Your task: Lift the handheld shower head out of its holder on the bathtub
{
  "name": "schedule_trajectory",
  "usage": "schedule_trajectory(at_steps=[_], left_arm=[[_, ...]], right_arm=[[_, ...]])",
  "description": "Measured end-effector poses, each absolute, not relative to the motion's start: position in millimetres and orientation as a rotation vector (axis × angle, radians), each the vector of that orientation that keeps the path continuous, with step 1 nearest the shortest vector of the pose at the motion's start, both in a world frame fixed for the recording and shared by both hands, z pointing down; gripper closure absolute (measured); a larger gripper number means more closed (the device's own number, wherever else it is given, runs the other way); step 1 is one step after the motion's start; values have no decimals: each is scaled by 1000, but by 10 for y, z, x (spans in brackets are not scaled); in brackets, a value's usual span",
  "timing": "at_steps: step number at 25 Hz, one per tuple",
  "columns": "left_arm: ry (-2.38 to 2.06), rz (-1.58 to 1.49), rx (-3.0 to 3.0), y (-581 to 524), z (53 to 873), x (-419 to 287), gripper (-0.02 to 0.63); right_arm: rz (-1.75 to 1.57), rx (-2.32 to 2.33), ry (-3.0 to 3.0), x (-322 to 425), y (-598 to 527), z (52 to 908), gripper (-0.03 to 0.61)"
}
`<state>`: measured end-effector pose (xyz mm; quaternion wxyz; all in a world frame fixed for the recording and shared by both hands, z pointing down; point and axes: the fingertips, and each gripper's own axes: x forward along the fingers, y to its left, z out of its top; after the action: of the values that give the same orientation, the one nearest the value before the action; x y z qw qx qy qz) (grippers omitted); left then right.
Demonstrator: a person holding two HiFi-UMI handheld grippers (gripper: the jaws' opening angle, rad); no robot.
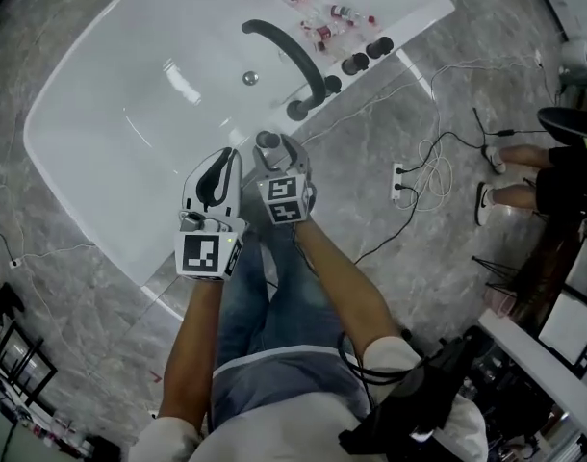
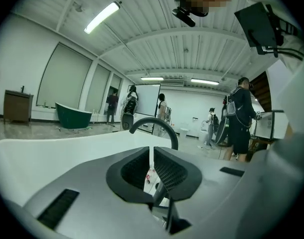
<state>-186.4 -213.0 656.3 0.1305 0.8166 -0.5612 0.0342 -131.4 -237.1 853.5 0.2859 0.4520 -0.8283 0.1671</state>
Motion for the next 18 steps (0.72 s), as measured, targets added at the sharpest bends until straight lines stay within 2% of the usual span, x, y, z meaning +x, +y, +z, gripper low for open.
schedule_trajectory(at_steps=[4, 5, 6, 12, 18], left_arm=[[-1607, 175, 2413, -2350, 7126, -1831, 594], [-1602, 178, 2413, -2383, 7249, -1871, 594], [-1599, 180, 2408, -2395, 7355, -1923, 594], [-1615, 259, 2386, -2540, 7913, -2083, 594], [-1693, 269, 2298, -2419, 8045, -2103, 595]], right_arm=[[414, 1225, -2158, -1315, -2608, 9032, 347], [406, 1220, -2153, -1346, -2611, 9116, 370], [400, 1210, -2157, -1393, -2584, 9180, 431], [397, 1229, -2214, -1473, -2587, 9266, 439], [335, 1211, -2293, -1407, -2354, 8800, 439]])
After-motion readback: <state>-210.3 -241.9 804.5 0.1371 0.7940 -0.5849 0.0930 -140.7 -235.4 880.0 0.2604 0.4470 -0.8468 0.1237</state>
